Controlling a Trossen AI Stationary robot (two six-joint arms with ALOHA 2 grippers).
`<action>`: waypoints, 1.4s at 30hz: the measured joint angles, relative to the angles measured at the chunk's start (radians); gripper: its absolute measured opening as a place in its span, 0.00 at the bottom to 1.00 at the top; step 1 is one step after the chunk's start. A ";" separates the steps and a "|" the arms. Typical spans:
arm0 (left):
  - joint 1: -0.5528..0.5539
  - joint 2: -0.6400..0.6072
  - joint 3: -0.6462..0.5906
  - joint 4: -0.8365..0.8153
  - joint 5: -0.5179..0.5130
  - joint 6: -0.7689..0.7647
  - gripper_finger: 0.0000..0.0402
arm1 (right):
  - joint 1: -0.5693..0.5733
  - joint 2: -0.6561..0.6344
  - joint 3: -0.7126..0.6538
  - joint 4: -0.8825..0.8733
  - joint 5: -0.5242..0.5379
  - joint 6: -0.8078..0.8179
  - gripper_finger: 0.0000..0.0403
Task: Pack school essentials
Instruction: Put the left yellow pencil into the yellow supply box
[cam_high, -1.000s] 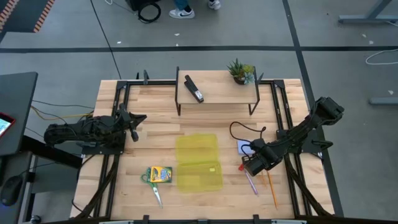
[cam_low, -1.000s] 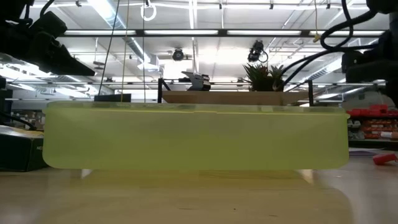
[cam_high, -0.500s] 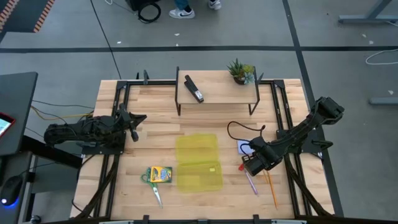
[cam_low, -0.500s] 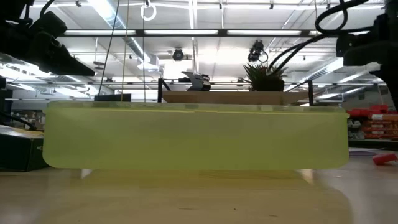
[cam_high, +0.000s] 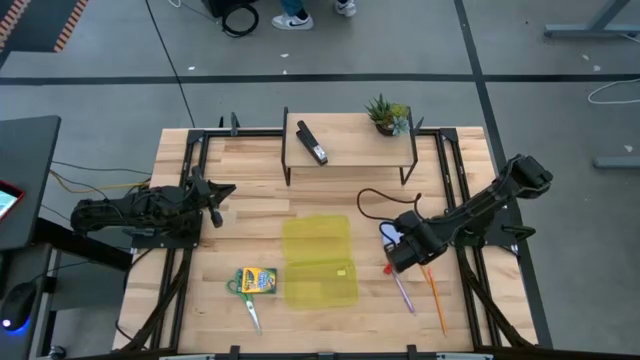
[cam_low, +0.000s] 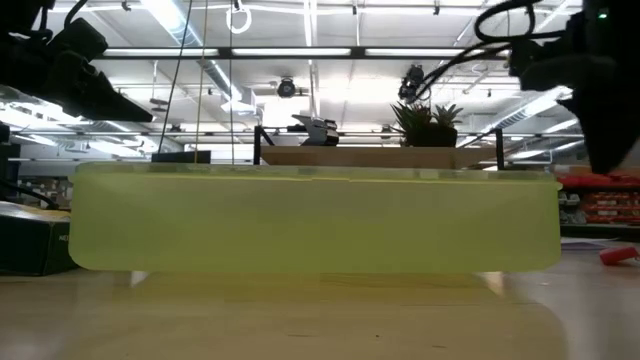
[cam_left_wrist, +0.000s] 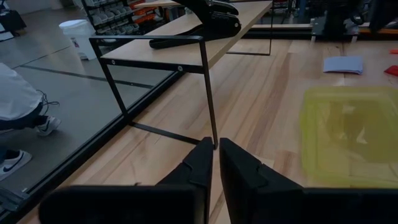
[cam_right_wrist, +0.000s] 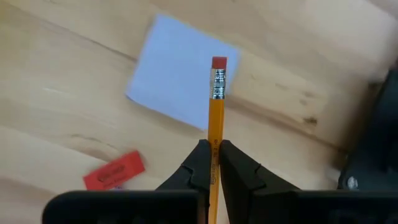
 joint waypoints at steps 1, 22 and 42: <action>0.000 0.000 0.000 0.000 0.000 0.000 0.08 | -0.008 0.000 0.008 0.001 0.011 -0.021 0.07; 0.000 0.000 0.000 0.000 0.000 0.000 0.07 | -0.119 0.000 0.144 0.149 0.123 -0.452 0.07; 0.000 0.000 0.000 0.007 0.000 0.000 0.07 | -0.165 0.129 0.145 0.639 -0.039 -0.904 0.07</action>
